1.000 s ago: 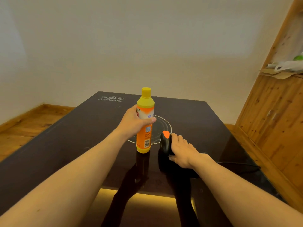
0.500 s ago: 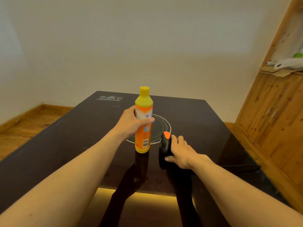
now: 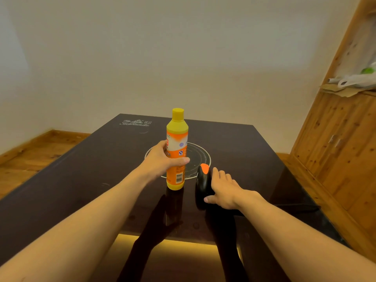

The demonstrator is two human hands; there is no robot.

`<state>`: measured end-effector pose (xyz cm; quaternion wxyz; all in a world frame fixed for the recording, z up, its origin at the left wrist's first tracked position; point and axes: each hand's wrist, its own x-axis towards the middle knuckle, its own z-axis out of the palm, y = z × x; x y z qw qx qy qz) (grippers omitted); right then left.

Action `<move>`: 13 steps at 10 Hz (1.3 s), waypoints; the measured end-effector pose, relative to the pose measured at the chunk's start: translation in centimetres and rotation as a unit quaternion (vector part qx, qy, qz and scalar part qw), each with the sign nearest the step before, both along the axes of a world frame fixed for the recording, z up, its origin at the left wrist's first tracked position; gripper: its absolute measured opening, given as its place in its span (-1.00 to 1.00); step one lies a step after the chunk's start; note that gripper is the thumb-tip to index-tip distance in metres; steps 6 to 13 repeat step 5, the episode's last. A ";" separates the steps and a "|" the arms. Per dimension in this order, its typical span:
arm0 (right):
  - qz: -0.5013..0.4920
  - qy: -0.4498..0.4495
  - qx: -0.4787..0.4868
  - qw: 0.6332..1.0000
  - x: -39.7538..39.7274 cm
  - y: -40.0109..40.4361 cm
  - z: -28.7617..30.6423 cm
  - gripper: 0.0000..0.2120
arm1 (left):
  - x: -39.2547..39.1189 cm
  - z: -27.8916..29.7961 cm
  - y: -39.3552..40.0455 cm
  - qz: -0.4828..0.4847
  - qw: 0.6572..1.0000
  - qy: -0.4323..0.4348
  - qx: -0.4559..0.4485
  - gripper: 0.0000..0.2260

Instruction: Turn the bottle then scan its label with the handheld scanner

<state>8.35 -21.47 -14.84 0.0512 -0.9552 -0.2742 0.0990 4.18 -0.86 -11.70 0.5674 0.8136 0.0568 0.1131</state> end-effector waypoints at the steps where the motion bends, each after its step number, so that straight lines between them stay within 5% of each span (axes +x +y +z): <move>1: 0.009 0.000 -0.004 1.000 -0.4 -0.3 0.3 -0.05 | -1.0 -0.6 0.0 0.013 1.000 0.017 0.002 -0.28; 3: 0.016 -0.056 0.041 0.997 -3.3 -1.5 -0.1 -0.12 | -5.6 -2.4 -2.0 0.090 0.988 0.084 0.091 -0.17; 5: 0.015 -0.034 0.123 0.992 -9.9 -3.1 -1.0 -0.15 | -12.5 -4.0 -6.4 -0.007 0.993 0.042 0.112 -0.36; 13: 0.015 -0.034 0.123 0.992 -9.9 -3.1 -1.0 -0.15 | -12.5 -4.0 -6.4 -0.007 0.993 0.042 0.112 -0.36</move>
